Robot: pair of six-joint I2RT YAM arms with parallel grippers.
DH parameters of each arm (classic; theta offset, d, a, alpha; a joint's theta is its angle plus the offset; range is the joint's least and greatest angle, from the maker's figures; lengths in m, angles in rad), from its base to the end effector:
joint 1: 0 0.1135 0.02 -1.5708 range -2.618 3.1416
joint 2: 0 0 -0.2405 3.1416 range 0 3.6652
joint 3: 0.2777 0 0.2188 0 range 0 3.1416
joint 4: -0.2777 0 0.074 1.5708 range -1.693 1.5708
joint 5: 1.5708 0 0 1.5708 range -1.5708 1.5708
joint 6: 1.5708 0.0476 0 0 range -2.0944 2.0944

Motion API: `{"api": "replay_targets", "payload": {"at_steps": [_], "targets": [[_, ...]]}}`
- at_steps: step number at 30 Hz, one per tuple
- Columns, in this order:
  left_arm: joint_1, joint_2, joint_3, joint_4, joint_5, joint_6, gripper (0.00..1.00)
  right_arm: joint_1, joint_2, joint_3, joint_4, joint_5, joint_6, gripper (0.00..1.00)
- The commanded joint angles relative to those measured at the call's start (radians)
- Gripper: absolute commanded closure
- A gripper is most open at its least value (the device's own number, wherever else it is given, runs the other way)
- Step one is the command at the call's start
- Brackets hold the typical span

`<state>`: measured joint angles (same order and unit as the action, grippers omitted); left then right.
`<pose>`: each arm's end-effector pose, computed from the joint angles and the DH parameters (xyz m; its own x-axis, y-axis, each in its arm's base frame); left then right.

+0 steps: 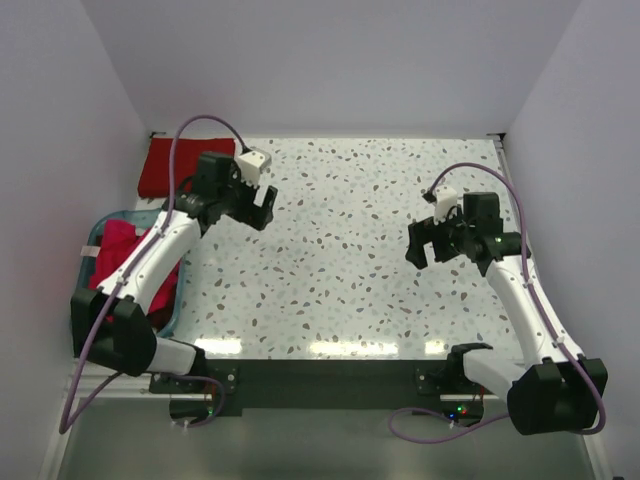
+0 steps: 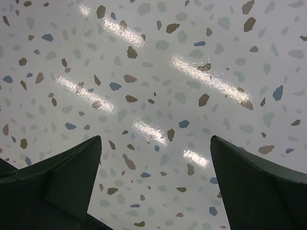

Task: Fold and stack the t-shirts
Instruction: Grab the tshirt from the pile

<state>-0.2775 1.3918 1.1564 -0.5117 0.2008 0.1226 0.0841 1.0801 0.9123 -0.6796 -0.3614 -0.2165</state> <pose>0.2708 -0.0870 0.2774 -0.5986 0.2951 -0.7447 0.4860 0.8728 -0.0448 0.2005 0.0338 0.2608 -0.6625 -0.2575 -0.7034 -0.4650 0.8776 0.1167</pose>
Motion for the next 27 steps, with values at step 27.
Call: {"api": "replay_targets", "payload": {"at_steps": [27], "targets": [[0.900,-0.192,-0.050,-0.343,-0.066,0.494,0.00,-0.001,0.159,0.217,-0.107,-0.036,-0.130,0.01]]}}
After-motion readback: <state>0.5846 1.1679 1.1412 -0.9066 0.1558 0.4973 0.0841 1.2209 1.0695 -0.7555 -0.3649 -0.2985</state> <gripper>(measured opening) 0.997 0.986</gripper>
